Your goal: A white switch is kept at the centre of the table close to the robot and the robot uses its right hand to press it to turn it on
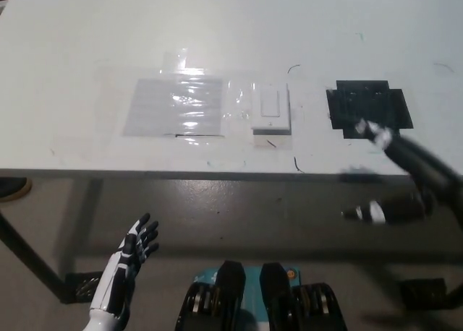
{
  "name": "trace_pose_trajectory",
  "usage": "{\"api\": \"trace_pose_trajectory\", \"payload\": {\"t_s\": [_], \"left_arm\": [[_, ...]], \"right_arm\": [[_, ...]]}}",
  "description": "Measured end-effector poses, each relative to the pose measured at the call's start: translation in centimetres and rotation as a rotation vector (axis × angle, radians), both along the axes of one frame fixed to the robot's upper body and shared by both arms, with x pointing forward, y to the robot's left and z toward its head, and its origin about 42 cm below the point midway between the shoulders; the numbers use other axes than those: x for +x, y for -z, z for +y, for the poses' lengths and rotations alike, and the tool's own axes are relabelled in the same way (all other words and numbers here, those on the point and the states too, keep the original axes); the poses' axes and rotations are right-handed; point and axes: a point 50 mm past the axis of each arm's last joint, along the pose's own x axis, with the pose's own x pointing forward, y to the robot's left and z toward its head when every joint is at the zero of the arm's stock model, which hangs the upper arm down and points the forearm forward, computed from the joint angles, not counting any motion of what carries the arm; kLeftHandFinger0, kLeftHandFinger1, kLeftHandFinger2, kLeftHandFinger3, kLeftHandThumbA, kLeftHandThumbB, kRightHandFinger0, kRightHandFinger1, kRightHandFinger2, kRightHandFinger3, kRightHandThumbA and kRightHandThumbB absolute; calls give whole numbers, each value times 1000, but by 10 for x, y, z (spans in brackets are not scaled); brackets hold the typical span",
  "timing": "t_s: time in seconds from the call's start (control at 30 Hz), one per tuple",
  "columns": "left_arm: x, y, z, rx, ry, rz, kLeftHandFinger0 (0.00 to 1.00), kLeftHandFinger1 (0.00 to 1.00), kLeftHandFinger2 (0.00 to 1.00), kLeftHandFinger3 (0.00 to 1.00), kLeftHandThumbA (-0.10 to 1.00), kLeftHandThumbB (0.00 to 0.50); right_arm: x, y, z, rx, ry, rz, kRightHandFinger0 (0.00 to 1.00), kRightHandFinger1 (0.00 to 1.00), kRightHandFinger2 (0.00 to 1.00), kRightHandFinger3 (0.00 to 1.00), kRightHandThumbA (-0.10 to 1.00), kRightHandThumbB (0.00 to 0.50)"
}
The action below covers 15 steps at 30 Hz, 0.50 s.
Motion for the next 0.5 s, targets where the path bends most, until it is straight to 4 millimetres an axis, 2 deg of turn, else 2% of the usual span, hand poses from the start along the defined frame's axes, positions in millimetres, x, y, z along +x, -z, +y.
{"api": "trace_pose_trajectory", "payload": {"t_s": [0.03, 0.1, 0.13, 0.2, 0.23, 0.27, 0.4, 0.5], "left_arm": [[0, 0, 0, 0, 1, 0, 1000, 1000, 1000, 1000, 1000, 106], [0, 0, -1, 0, 2, 0, 1000, 1000, 1000, 1000, 1000, 111], [0, 0, -1, 0, 2, -1, 1000, 1000, 1000, 1000, 1000, 114], [1, -1, -1, 0, 3, -4, 1000, 1000, 1000, 1000, 1000, 112], [3, -2, -1, 0, 4, -9, 1000, 1000, 1000, 1000, 1000, 114], [4, -3, -1, 0, 4, -11, 1000, 1000, 1000, 1000, 1000, 129], [5, -4, -1, -1, 5, -16, 1000, 1000, 1000, 1000, 1000, 137], [6, -5, -1, -2, 5, -18, 1000, 1000, 1000, 1000, 1000, 146]], "right_arm": [[-7, 8, 0, 41, 8, 13, 1000, 1000, 1000, 1000, 1000, 190], [-26, 32, 2, 165, 38, 53, 1000, 1000, 1000, 1000, 1000, 213], [-29, 37, 3, 197, 45, 57, 1000, 1000, 1000, 1000, 1000, 213], [-38, 53, 9, 316, 78, 79, 1000, 1000, 1000, 1000, 1000, 202], [-40, 63, 13, 379, 100, 92, 1000, 1000, 1000, 1000, 1000, 173], [-40, 68, 16, 408, 107, 99, 1000, 1000, 1000, 1000, 1000, 149], [-33, 96, 26, 543, 170, 134, 1000, 1000, 1000, 1000, 1000, 85], [-29, 118, 29, 625, 227, 168, 1000, 1000, 1000, 1000, 979, 108]]}}
